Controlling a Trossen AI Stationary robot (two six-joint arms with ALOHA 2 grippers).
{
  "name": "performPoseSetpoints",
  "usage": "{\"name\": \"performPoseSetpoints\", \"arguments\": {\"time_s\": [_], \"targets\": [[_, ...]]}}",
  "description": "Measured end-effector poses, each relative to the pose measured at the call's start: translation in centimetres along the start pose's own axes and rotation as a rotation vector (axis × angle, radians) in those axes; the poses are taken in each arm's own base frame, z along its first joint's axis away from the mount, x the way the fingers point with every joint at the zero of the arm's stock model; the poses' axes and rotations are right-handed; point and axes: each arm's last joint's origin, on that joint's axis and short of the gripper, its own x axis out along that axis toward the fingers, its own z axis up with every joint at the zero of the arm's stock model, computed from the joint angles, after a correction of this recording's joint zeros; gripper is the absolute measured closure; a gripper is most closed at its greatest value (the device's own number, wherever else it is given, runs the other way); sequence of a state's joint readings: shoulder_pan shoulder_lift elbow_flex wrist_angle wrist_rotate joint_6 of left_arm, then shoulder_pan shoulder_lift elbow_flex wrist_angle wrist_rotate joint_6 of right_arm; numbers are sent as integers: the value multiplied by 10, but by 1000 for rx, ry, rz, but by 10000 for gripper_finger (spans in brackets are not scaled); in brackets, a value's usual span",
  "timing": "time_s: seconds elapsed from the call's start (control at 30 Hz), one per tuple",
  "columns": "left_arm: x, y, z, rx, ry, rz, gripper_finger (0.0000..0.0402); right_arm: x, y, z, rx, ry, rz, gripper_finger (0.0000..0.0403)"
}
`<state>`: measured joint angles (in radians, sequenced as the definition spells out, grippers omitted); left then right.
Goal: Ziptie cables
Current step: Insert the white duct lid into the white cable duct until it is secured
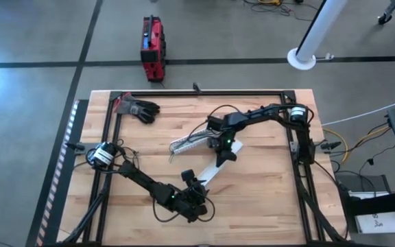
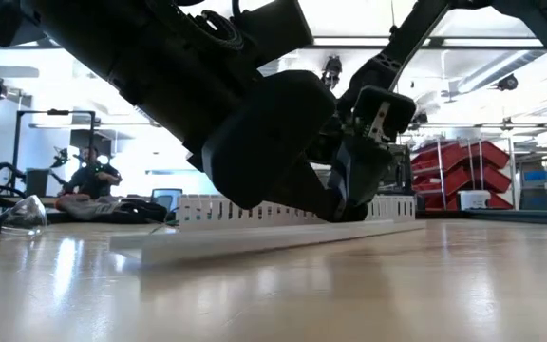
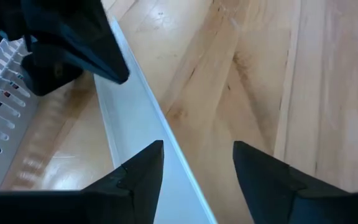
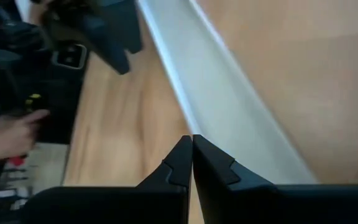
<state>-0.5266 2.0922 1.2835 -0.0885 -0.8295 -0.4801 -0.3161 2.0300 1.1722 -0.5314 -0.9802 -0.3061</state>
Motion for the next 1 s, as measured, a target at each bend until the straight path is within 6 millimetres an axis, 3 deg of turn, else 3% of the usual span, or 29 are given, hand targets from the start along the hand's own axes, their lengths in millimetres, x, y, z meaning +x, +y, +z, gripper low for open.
{"name": "performPoseSetpoints", "arguments": {"time_s": [0.23,0.37,0.57,0.77,0.87,1.0], "targets": [[0,0,0,3,3,1,213,-9,2,13,-66,-6,-115,372],[0,1,-1,8,8,4,210,-20,19,19,-120,24,-248,330],[1,1,-2,13,12,6,215,-40,69,27,-252,49,-476,285],[0,0,1,-7,-4,-3,228,-42,118,20,-446,95,-792,279],[0,-1,2,-17,-13,-8,234,-39,124,11,-477,107,-875,281],[0,-1,2,-23,-18,-10,242,-31,117,0,-476,91,-835,272]]}}
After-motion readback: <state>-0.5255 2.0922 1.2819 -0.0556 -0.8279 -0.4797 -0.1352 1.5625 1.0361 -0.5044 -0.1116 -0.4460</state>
